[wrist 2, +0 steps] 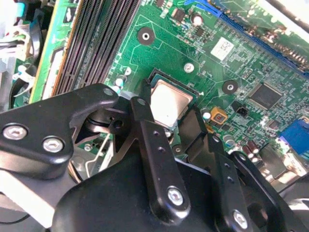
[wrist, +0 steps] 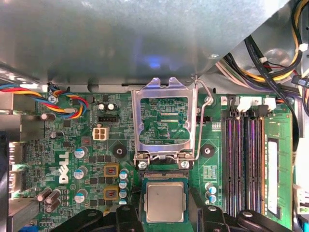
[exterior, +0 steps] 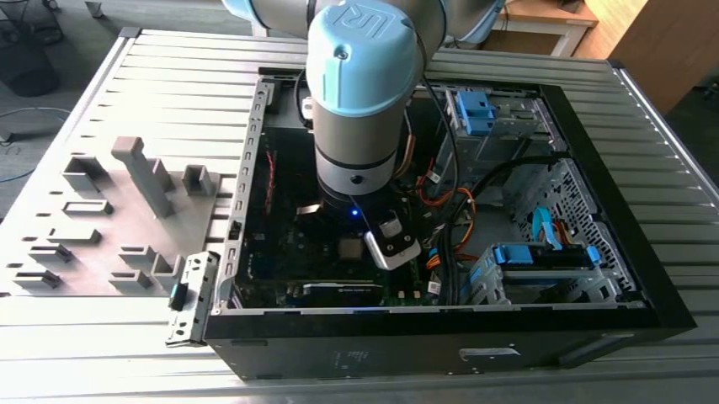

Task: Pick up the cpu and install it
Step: 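Place the cpu into insertion slot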

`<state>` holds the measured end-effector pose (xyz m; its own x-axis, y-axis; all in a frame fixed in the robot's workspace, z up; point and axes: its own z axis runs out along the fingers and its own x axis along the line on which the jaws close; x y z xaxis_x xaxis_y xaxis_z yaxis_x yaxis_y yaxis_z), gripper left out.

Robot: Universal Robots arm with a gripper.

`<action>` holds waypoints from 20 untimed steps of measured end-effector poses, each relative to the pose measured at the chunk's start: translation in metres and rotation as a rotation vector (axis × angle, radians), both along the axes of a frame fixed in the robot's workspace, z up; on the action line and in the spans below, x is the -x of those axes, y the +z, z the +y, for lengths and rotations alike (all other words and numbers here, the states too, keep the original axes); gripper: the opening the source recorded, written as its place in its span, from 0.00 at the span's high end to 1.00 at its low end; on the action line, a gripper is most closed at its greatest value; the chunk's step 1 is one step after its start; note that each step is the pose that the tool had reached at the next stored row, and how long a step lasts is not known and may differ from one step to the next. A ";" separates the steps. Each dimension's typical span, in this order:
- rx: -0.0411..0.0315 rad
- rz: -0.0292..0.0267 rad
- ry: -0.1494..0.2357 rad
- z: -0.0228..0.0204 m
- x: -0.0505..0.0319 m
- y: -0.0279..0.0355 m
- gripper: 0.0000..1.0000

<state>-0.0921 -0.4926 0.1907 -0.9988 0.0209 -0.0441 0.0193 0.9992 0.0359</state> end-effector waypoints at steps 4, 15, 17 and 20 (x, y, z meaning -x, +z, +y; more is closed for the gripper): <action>0.0002 0.0002 0.000 0.0000 0.0000 -0.0008 0.53; -0.0001 0.0001 -0.005 0.0000 -0.0010 -0.0019 0.53; 0.0000 0.0000 -0.005 0.0000 -0.0013 -0.0019 0.53; 0.0000 0.0000 -0.005 0.0000 -0.0014 -0.0019 0.53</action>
